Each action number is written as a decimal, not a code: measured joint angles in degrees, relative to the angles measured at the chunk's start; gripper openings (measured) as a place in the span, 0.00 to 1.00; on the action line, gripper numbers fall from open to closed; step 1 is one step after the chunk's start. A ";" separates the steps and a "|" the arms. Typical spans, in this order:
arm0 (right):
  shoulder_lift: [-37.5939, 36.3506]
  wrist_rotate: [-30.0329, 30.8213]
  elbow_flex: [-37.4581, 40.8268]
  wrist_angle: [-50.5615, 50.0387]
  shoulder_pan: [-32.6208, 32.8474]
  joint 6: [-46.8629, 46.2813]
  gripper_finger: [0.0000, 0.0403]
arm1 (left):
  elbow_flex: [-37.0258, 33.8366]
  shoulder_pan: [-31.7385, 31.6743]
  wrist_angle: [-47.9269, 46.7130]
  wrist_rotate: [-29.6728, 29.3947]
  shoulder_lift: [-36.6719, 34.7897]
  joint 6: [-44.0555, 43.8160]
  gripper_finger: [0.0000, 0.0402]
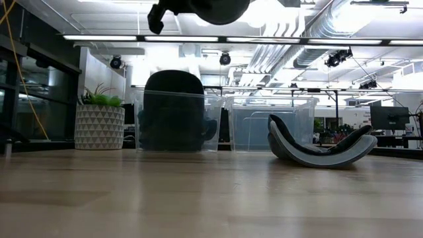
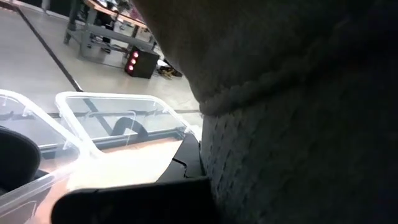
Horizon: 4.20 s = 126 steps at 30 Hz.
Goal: Pick & Place hat
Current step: Put the left gray cap into the right transparent bin
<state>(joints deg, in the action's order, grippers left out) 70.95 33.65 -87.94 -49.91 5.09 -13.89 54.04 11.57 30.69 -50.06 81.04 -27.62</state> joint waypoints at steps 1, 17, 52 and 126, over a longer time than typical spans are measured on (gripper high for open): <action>-0.66 -1.33 0.00 -0.30 -0.24 1.61 0.18 | 0.03 0.00 -0.63 0.79 -0.17 -0.01 0.00; -5.28 -29.92 -0.07 0.35 -6.24 20.53 0.31 | 16.97 -0.01 -48.53 23.90 -0.20 -4.30 0.00; 22.24 -46.60 -13.35 -0.52 -8.73 40.93 0.47 | 18.75 0.04 -63.46 47.09 4.67 -4.69 0.00; 28.92 -48.66 -14.03 -1.41 -3.37 35.52 0.03 | 18.58 -0.07 -62.83 48.71 3.62 -1.15 0.39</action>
<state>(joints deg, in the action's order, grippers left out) 99.87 -15.02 -101.97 -51.31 1.71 21.63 72.62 11.51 -32.14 -1.35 84.66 -28.77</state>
